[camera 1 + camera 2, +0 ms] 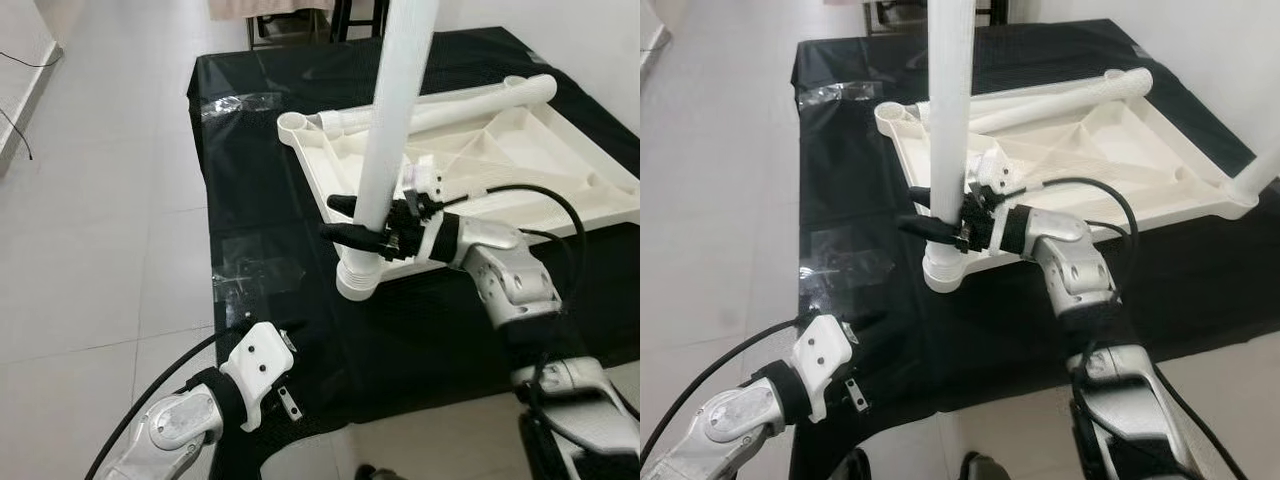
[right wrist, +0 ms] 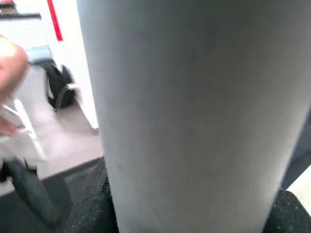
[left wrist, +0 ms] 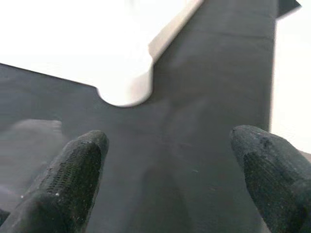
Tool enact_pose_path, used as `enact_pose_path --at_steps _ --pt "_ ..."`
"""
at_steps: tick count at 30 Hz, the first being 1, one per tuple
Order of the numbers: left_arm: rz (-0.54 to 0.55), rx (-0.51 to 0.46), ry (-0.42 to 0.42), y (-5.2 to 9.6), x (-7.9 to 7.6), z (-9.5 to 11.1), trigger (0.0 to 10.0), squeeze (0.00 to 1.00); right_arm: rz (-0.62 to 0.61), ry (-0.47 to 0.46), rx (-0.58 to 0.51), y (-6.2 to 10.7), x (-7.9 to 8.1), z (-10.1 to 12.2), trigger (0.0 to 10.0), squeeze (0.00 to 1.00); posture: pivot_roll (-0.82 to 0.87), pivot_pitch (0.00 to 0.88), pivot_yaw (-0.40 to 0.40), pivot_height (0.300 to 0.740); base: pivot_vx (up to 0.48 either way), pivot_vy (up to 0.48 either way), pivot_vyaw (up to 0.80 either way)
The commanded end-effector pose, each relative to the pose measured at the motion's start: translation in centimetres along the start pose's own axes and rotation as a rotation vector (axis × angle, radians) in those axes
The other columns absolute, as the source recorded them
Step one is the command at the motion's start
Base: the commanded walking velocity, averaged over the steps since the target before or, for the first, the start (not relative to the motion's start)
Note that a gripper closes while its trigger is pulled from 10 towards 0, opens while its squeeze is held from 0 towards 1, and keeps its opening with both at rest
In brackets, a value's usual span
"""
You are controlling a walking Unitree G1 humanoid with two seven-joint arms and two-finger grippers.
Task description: Building children table
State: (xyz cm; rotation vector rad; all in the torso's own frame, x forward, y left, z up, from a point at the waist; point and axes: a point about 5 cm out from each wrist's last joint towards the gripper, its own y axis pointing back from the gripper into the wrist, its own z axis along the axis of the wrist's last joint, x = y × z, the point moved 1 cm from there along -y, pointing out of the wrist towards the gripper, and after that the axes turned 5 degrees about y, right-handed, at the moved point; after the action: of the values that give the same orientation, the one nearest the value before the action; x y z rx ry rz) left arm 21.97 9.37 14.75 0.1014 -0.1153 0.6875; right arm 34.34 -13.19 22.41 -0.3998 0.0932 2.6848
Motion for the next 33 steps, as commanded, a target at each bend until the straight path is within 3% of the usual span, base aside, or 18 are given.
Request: enact_pose_path --at_steps 1,3,4,5,9,17,18,19,20,21,22,25,26,27,28,29,30,33 --pt "0.010 0.004 0.010 0.1 0.0 -0.4 10.0 0.00 -0.045 -0.053 0.195 1.3 0.7 -3.3 0.0 0.00 0.02 0.165 -0.066 0.740 0.000 0.000 0.00" --pt "0.010 0.004 0.010 0.1 0.0 -0.4 10.0 0.00 -0.045 -0.053 0.195 1.3 0.7 -3.3 0.0 0.00 0.02 0.165 -0.066 0.740 0.000 0.000 0.00" --pt "0.054 -0.021 0.105 0.6 0.2 -0.5 10.0 0.00 -0.533 -0.272 0.367 1.3 4.0 -6.7 0.0 0.00 0.00 0.152 -0.053 0.740 0.000 0.000 0.00" --pt "0.065 -0.029 0.139 0.8 0.2 -0.6 10.0 0.00 -0.683 -0.304 0.429 2.0 5.1 -7.2 0.0 0.00 0.00 0.150 -0.052 0.740 0.000 0.000 0.00" --pt "0.069 -0.032 0.172 0.8 0.1 -0.9 10.0 0.00 -0.750 -0.300 0.439 1.8 5.5 -7.8 0.0 0.00 -0.01 0.130 -0.038 0.740 0.000 0.000 0.00" --pt "0.024 -0.018 0.207 0.5 -0.2 -1.3 10.0 0.00 -0.756 -0.293 0.405 0.8 3.7 -7.8 0.0 0.00 -0.01 0.123 -0.044 0.740 0.000 0.000 0.00" --pt "0.027 -0.021 0.217 0.4 -0.1 -1.3 10.0 0.00 -0.755 -0.292 0.401 0.7 3.4 -7.5 4.3 0.00 -0.01 0.125 -0.043 0.740 0.000 0.000 0.00" --pt "0.027 -0.021 0.217 0.4 -0.1 -1.3 10.0 0.00 -0.755 -0.292 0.401 0.7 3.4 -7.5 4.3 0.00 -0.01 0.125 -0.043 0.740 0.000 0.000 0.00" --pt "0.031 -0.024 0.226 0.3 0.0 -1.3 10.0 0.00 -0.725 -0.303 0.356 0.5 2.9 -7.0 10.0 0.00 -0.01 0.122 -0.041 0.740 0.000 0.000 0.00" --pt "0.031 -0.024 0.226 0.3 0.0 -1.3 10.0 0.00 -0.725 -0.303 0.356 0.5 2.9 -7.0 10.0 0.00 -0.01 0.122 -0.041 0.740 0.000 0.000 0.00" --pt "0.032 -0.028 0.235 0.1 0.2 -1.3 10.0 0.00 -0.659 -0.304 0.282 0.1 2.2 -6.3 10.0 1.00 -0.02 0.118 -0.038 0.740 0.000 0.000 0.00" --pt "0.024 -0.029 0.237 -0.2 0.3 -1.4 10.0 0.00 -0.513 -0.287 0.158 -0.5 1.8 -4.3 10.0 1.00 -0.01 0.112 -0.042 0.740 0.000 0.000 0.00" --pt "0.015 -0.027 0.240 -0.5 0.4 -1.5 10.0 0.00 -0.322 -0.209 0.080 -0.9 1.9 -2.4 10.0 0.01 -0.01 0.107 -0.044 0.740 0.000 0.000 0.00" --pt "0.015 -0.027 0.240 -0.5 0.4 -1.5 10.0 0.00 -0.322 -0.209 0.080 -0.9 1.9 -2.4 10.0 0.01 -0.01 0.107 -0.044 0.740 0.000 0.000 0.00" --pt "0.008 -0.025 0.250 -0.7 0.5 -1.6 10.0 0.00 -0.146 -0.126 0.044 -1.0 2.1 -1.1 10.0 0.00 -0.01 0.102 -0.046 0.740 0.000 0.000 0.00" --pt "0.008 -0.025 0.250 -0.7 0.5 -1.6 10.0 0.00 -0.146 -0.126 0.044 -1.0 2.1 -1.1 10.0 0.00 -0.01 0.102 -0.046 0.740 0.000 0.000 0.00" --pt "0.003 -0.025 0.263 -0.8 0.5 -1.6 10.0 0.00 -0.023 -0.088 0.018 -1.0 1.8 -0.2 10.0 0.00 -0.01 0.099 -0.049 0.740 0.000 0.000 0.00" --pt "-0.005 -0.030 0.284 -1.1 0.6 -1.7 10.0 0.00 0.095 -0.068 0.004 -1.2 0.8 0.4 10.0 0.00 0.00 0.095 -0.057 0.740 0.000 0.000 0.00"
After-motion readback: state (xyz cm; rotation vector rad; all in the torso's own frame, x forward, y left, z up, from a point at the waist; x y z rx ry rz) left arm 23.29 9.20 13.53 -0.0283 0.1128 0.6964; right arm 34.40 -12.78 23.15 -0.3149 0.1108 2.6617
